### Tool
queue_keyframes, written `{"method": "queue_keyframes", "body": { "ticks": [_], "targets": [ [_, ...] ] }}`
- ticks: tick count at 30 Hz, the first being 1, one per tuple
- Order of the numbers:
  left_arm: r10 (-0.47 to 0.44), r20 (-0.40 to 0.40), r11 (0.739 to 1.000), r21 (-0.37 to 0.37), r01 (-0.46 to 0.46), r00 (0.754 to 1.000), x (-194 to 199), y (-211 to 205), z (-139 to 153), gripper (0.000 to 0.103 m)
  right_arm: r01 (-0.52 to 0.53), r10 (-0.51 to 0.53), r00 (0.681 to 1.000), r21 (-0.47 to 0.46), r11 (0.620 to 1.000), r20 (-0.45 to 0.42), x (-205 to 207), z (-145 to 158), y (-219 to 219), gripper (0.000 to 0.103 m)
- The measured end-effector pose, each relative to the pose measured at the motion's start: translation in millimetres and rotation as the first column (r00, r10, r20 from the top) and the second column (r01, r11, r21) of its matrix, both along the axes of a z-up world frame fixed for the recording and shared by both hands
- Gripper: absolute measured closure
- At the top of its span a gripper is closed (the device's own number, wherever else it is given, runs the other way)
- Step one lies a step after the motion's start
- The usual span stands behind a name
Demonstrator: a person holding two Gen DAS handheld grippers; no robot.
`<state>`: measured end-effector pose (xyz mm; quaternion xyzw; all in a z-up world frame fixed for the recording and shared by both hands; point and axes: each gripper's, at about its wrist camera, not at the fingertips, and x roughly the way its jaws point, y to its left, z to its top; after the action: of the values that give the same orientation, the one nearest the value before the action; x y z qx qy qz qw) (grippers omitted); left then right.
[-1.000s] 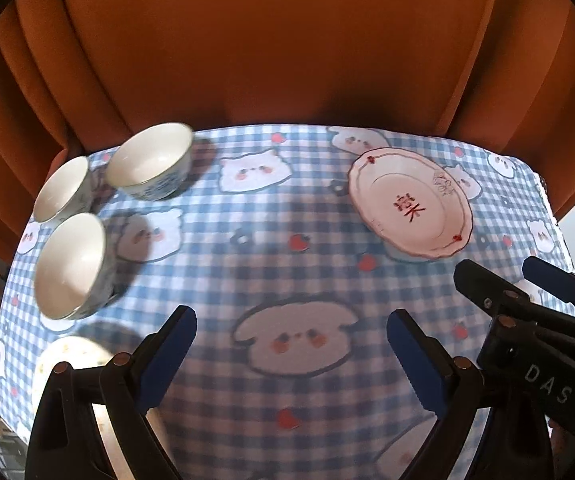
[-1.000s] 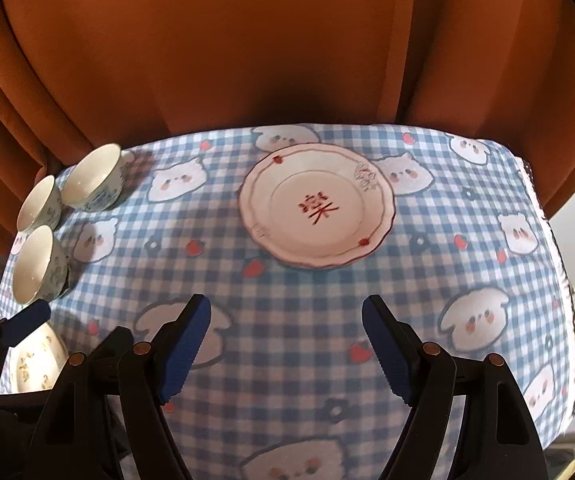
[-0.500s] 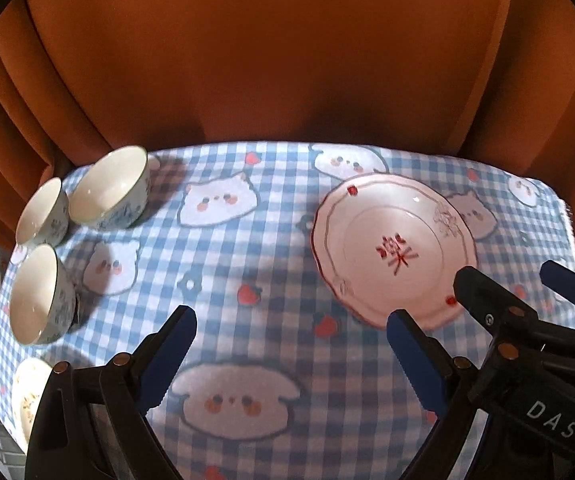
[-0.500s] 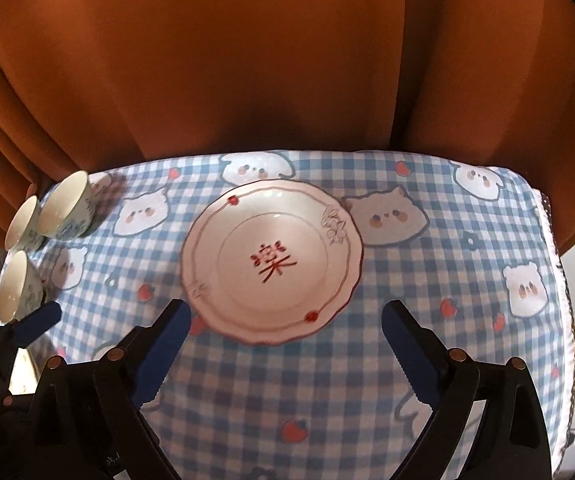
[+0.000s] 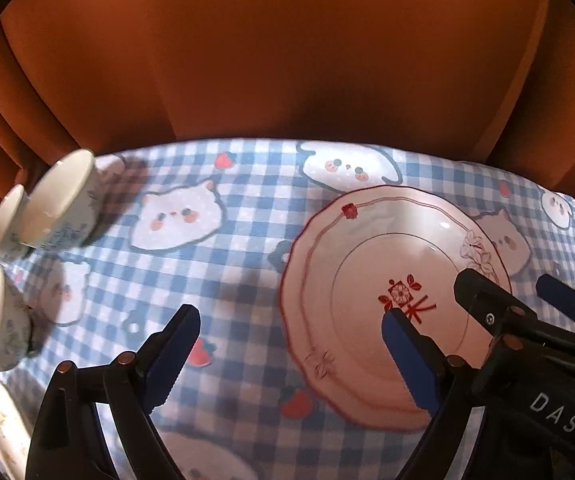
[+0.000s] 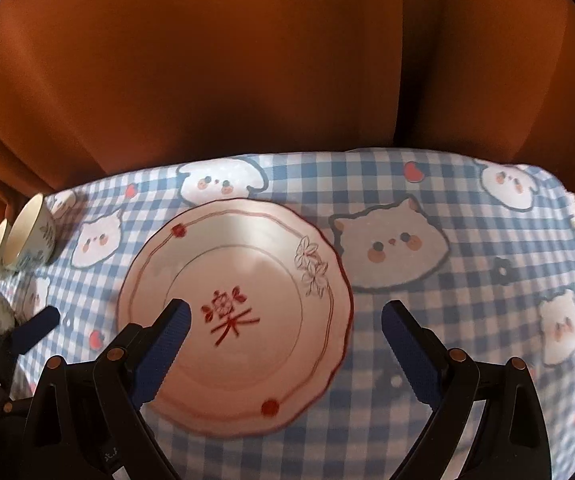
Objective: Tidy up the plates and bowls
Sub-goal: 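Move the right gripper to the red-rimmed plate with the red character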
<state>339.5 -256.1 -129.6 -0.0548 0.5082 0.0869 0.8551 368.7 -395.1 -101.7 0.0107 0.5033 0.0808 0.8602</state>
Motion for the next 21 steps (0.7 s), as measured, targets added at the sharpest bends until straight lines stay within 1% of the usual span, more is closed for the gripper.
{"method": "queue_keyframes", "body": {
  "ticks": [2,5,11,14,18,19,21],
  "targets": [
    [0.009,-0.020,1.000,-0.017,-0.009,1.000,7.3,-0.4,-10.3,0.010,0.022,-0.022,1.000,0.006,1.000,-0.020,7.3,-10.1,-3.9,0.005],
    [0.018,-0.045,0.999,-0.033,-0.019,0.999,14.5,-0.3,-22.8,0.010,0.028,-0.027,0.998,0.006,1.000,-0.053,16.8,-23.3,-6.2,0.005],
    [0.010,-0.073,1.000,-0.025,-0.012,0.997,22.6,-3.5,-37.8,0.010,-0.006,0.004,0.996,-0.025,1.000,-0.090,28.3,-42.5,-2.6,0.005],
    [-0.005,-0.055,1.000,-0.018,0.004,0.998,23.3,-5.9,-39.2,0.010,-0.015,0.011,0.995,-0.042,0.999,-0.096,30.5,-48.9,-0.7,0.005],
    [-0.021,-0.036,1.000,-0.009,0.021,0.999,24.5,-11.2,-39.7,0.009,-0.021,0.021,0.993,-0.003,1.000,-0.118,36.0,-56.8,-0.2,0.005],
    [-0.026,-0.030,1.000,-0.007,0.026,0.999,24.3,-12.7,-40.0,0.009,-0.020,0.020,0.991,0.006,1.000,-0.129,37.4,-58.7,-1.1,0.004],
    [-0.030,-0.023,1.000,0.001,0.030,0.999,23.7,-15.5,-39.2,0.008,-0.036,0.034,0.992,-0.014,0.999,-0.124,39.3,-60.5,1.3,0.002]
  ]
}}
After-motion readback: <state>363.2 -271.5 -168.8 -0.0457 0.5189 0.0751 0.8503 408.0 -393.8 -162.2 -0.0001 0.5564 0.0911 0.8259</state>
